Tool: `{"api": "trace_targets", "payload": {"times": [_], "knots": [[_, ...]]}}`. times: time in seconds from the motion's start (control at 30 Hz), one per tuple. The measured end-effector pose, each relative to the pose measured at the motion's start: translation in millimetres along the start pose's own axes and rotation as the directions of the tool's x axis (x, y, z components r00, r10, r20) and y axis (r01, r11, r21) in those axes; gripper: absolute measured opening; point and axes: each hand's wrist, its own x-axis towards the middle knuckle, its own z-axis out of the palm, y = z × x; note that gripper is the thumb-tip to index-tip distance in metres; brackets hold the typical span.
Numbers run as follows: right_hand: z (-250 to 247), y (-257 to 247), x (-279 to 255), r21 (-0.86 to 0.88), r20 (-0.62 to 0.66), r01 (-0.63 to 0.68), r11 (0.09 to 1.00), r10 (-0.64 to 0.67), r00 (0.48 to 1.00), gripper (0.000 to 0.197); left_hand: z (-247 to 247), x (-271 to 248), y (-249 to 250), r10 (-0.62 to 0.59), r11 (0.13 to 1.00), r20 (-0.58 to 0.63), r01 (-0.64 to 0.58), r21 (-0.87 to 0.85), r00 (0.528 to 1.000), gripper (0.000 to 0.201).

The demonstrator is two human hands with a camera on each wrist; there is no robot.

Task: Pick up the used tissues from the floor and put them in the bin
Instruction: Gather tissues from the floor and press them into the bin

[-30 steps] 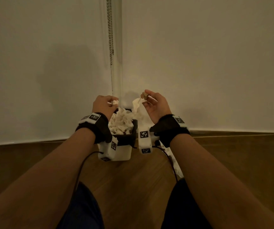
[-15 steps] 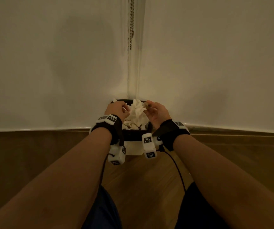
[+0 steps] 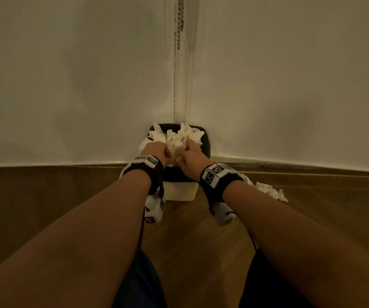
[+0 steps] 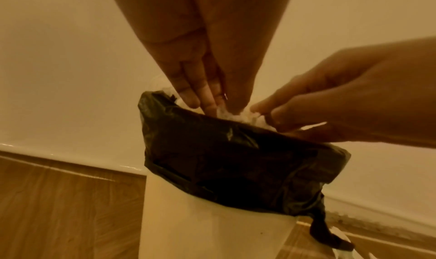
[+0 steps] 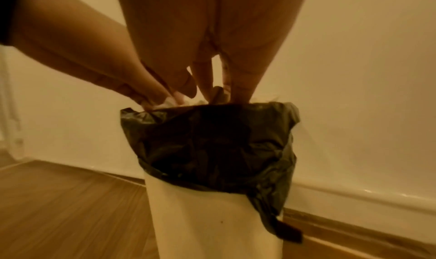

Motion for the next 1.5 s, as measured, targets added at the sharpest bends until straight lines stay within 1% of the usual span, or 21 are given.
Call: {"api": "trace_targets", "payload": {"times": [0.07, 0.13, 0.23, 0.33, 0.43, 0.5, 0.57, 0.63, 0.73, 0.8, 0.87, 0.9, 0.97, 1.03, 1.1, 1.13, 1.2, 1.27, 1.37, 1.43, 1.5], "knots": [[4, -11, 1, -0.061, 0.051, 0.033, 0.998, -0.030, 0.998, 0.037, 5, 2, 4, -0.007, 0.998, 0.037, 0.005, 0.056, 0.999, 0.026], [7, -21, 4, -0.068, 0.068, 0.033, 0.997, -0.028, 0.997, 0.042, 11, 3, 5, -0.023, 0.994, 0.065, 0.016, 0.104, 0.998, 0.032], [18, -25, 8, -0.027, 0.124, 0.016, 1.000, -0.013, 0.992, 0.056, 17, 5, 5, -0.051, 0.981, 0.143, 0.024, 0.191, 0.988, 0.036], [33, -20, 9, -0.126, 0.171, -0.019, 0.992, 0.041, 0.984, 0.068, 19, 4, 7, -0.044, 0.976, 0.229, -0.007, 0.218, 0.972, 0.033], [36, -15, 13, -0.200, 0.231, -0.057, 0.978, 0.104, 0.967, 0.077, 18, 0, 12, -0.010, 0.969, 0.244, -0.050, 0.241, 0.970, 0.035], [28, -17, 14, -0.193, 0.246, -0.062, 0.979, 0.109, 0.963, 0.079, 19, 0, 13, -0.006, 0.966, 0.230, -0.053, 0.252, 0.973, 0.036], [19, -18, 11, -0.173, 0.191, -0.058, 0.983, 0.092, 0.977, 0.075, 17, 0, 14, -0.013, 0.965, 0.199, -0.040, 0.260, 0.980, 0.036], [10, -19, 4, -0.199, 0.117, -0.033, 0.979, 0.058, 0.991, 0.067, 14, 1, 16, 0.003, 0.967, 0.174, -0.047, 0.251, 0.985, 0.035], [-2, -16, -9, -0.219, 0.092, -0.009, 0.976, 0.029, 0.995, 0.061, 7, -3, 18, 0.044, 0.959, 0.168, -0.089, 0.270, 0.985, 0.032], [-11, -14, -18, -0.187, 0.077, -0.018, 0.982, 0.033, 0.996, 0.060, 1, -6, 18, 0.042, 0.940, 0.167, -0.096, 0.328, 0.985, 0.037], [-18, -10, -30, -0.149, 0.020, -0.038, 0.988, 0.041, 0.999, 0.057, -6, -10, 17, 0.012, 0.930, 0.111, -0.052, 0.363, 0.994, 0.043], [-23, -8, -36, -0.130, -0.015, -0.049, 0.990, 0.048, 0.999, 0.054, -11, -13, 19, -0.005, 0.940, 0.089, -0.026, 0.341, 0.996, 0.043], [-33, -5, -46, -0.076, -0.108, -0.081, 0.994, 0.073, 0.991, 0.048, -23, -22, 28, 0.021, 0.977, 0.026, -0.026, 0.211, 0.999, 0.037], [-44, -3, -53, 0.012, -0.204, -0.119, 0.993, 0.119, 0.972, 0.041, -34, -34, 45, 0.081, 0.996, -0.087, -0.077, 0.049, 0.993, 0.030], [-52, 0, -58, 0.089, -0.266, -0.167, 0.982, 0.185, 0.946, 0.038, -42, -48, 68, 0.135, 0.987, -0.189, -0.148, -0.057, 0.973, 0.024], [-54, 4, -62, 0.121, -0.277, -0.200, 0.972, 0.226, 0.934, 0.036, -45, -55, 80, 0.160, 0.980, -0.219, -0.181, -0.079, 0.962, 0.022], [-57, 18, -73, 0.181, -0.260, -0.276, 0.944, 0.316, 0.912, 0.034, -46, -67, 101, 0.225, 0.964, -0.245, -0.252, -0.085, 0.943, 0.022], [-56, 40, -91, 0.228, -0.228, -0.360, 0.905, 0.409, 0.884, 0.033, -43, -75, 116, 0.296, 0.947, -0.225, -0.316, -0.059, 0.928, 0.024], [-50, 82, -124, 0.255, -0.219, -0.464, 0.848, 0.518, 0.826, 0.029, -33, -79, 133, 0.380, 0.920, -0.128, -0.388, -0.048, 0.916, 0.027], [-42, 114, -150, 0.278, -0.196, -0.554, 0.784, 0.611, 0.767, 0.028, -23, -81, 146, 0.408, 0.911, -0.054, -0.410, -0.046, 0.912, 0.029], [-31, 145, -176, 0.319, -0.142, -0.644, 0.696, 0.706, 0.694, 0.027, -9, -84, 159, 0.445, 0.895, 0.018, -0.445, -0.022, 0.895, 0.029]]}}
